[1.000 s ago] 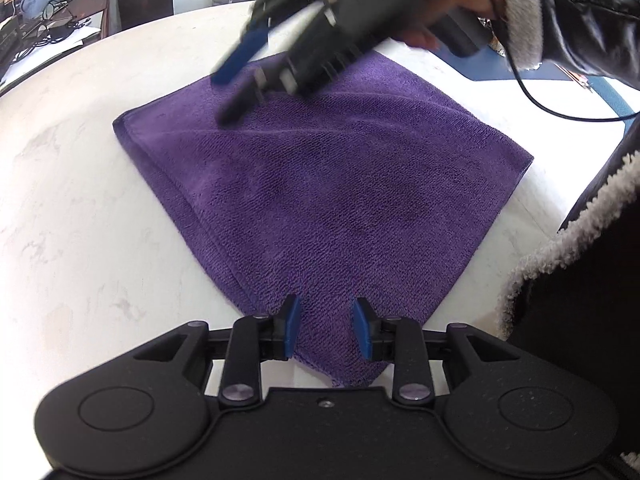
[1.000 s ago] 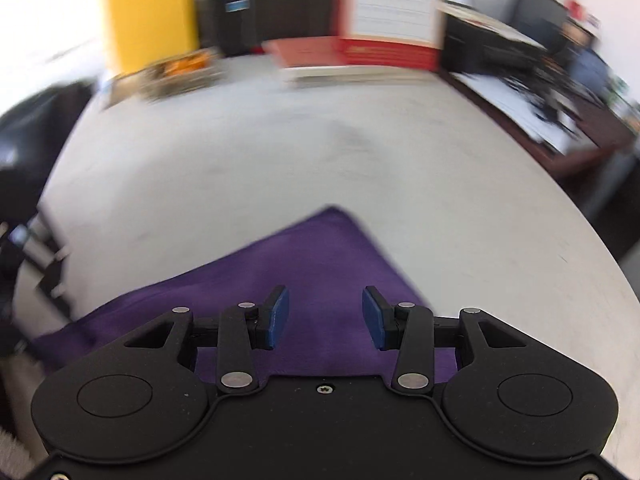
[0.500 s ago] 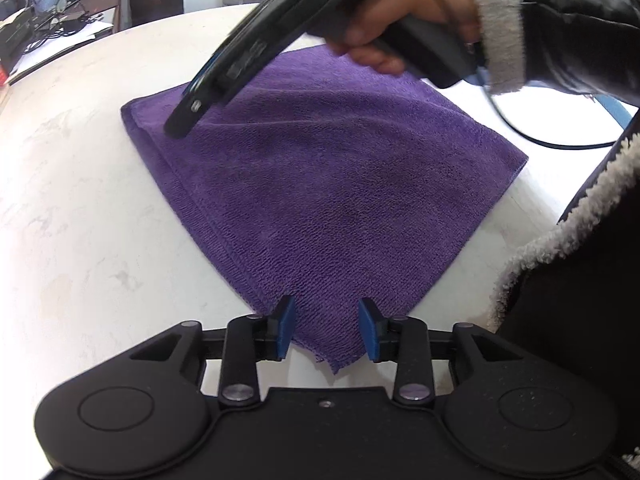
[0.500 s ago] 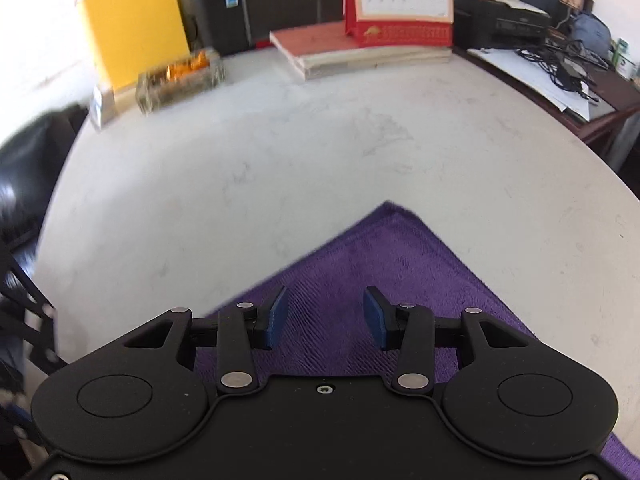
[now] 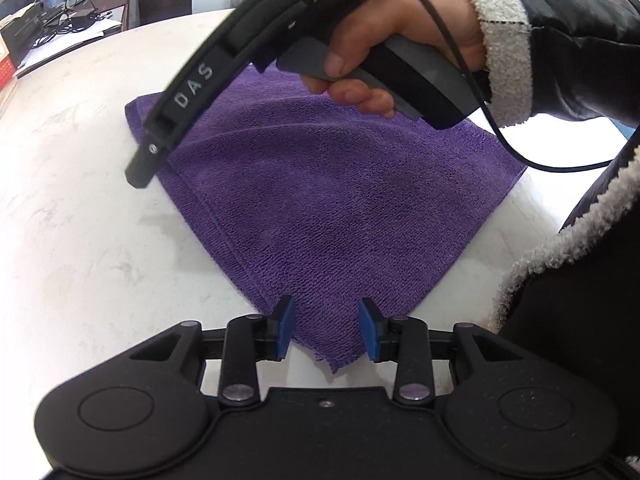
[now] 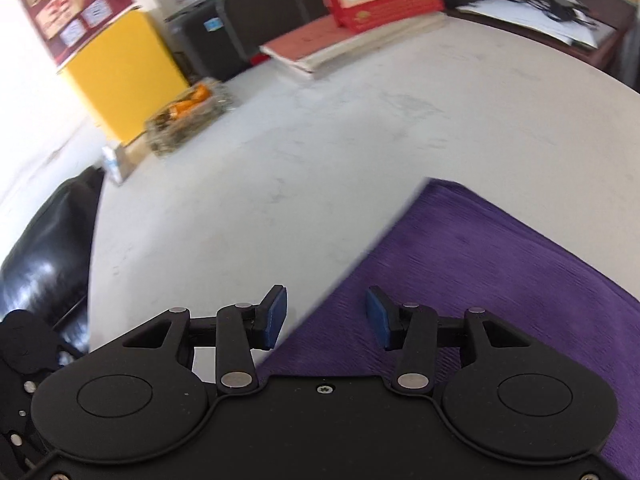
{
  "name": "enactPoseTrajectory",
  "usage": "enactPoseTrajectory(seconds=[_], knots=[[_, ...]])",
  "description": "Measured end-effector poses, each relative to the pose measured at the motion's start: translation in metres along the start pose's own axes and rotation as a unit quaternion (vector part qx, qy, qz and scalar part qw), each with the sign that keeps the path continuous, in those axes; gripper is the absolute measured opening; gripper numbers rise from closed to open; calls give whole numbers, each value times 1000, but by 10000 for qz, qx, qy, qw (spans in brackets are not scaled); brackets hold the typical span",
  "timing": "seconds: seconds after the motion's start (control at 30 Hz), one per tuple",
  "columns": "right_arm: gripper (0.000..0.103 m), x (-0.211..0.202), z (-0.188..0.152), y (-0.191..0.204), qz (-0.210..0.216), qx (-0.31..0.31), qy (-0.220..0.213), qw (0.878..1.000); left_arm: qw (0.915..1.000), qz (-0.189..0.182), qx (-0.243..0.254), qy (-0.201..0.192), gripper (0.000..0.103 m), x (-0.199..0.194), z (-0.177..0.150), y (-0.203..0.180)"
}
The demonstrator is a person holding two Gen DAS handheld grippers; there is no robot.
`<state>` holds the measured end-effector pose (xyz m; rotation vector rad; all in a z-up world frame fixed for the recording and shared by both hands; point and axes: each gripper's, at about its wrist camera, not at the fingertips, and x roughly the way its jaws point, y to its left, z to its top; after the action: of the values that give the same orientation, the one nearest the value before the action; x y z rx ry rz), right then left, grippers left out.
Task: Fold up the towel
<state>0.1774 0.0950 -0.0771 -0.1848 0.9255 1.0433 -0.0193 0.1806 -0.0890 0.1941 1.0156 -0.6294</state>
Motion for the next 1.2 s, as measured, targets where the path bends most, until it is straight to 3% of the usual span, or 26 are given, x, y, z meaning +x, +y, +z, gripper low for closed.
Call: enactPoseTrajectory(seconds=[0.27,0.4,0.5,0.6,0.77,0.87,1.03,1.2], knots=[[44,-20,-5,-16,69,581,-65,9983,9997,132,-98,-202,33,-7,7,9],[44,-25,-12,-30,590,1384,-228,9884,9992,216,-42,-323,33,-1,19,14],[44,-18,-19,-39,856,1868,-85,9786,9993,193,-42,-326,33,6,25,15],[44,-7,-27,-33,905,1882,160,9778,9997,130,6,-190,33,10,24,15],[44,3,-40,-18,1576,2026,423,9656,10000,11,-48,-75,34,7,16,14],[45,-1,-43,-16,1766,2052,410,9618,10000,-15,-56,-8,35,4,11,14],[46,-39,-46,-41,1354,2264,-144,9645,9998,-100,-81,121,36,0,4,10],[48,-86,-66,-83,580,2700,-715,9585,9993,-198,-99,304,37,-2,1,7]])
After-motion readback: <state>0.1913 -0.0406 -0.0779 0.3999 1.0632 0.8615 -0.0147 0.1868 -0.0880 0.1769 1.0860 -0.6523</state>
